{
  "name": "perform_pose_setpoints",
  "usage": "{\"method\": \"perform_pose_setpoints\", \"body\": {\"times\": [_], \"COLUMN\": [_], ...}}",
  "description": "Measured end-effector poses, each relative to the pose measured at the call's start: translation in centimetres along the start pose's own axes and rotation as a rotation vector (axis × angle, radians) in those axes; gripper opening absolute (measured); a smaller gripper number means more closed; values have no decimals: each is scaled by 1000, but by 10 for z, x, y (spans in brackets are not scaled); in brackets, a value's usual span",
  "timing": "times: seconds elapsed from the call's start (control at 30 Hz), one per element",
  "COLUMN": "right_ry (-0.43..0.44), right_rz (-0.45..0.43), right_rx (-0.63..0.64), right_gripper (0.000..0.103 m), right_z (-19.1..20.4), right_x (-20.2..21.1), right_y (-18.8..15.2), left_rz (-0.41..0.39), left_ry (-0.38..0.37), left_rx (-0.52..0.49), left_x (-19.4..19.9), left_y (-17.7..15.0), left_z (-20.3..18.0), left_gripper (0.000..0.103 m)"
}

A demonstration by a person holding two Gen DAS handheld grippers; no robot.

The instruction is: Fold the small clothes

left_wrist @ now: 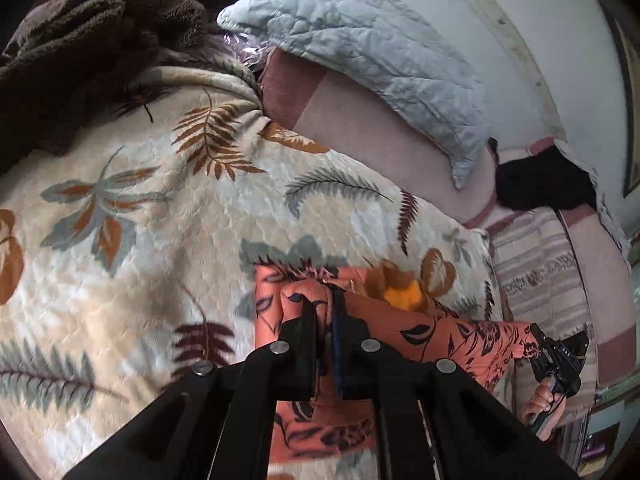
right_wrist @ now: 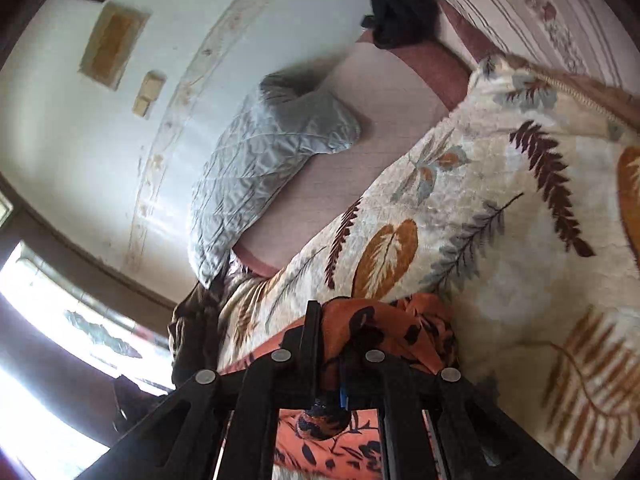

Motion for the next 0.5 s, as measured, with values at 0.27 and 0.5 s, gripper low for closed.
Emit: {"method": "perform_pose_setpoints", "body": {"times": [0.27,0.5], "right_ry": [-59,-55], "right_rz": [13,-81], "right_rx": [-282,-74], "right_gripper": [63,70], "right_z": [-106,-67], "right_x": [-100,-27], "right_y": [41,47], "left_rz": [-27,-357], "left_ry": [-26,77], "left_rx": [194,279], "left_x": [-88,24], "left_y": [-8,-20], "left_z": [64,76], "left_gripper": [22,54]}}
Point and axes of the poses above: each gripper's, at about its wrist camera, not at the fingertips, and x roughly against the way its jaws point, z to its left, y to its top, the point moved 4 cm from there along -x, roughly the way its jaws point, and after that the axes turned 12 degrees about -x, right-handed, at the moved point
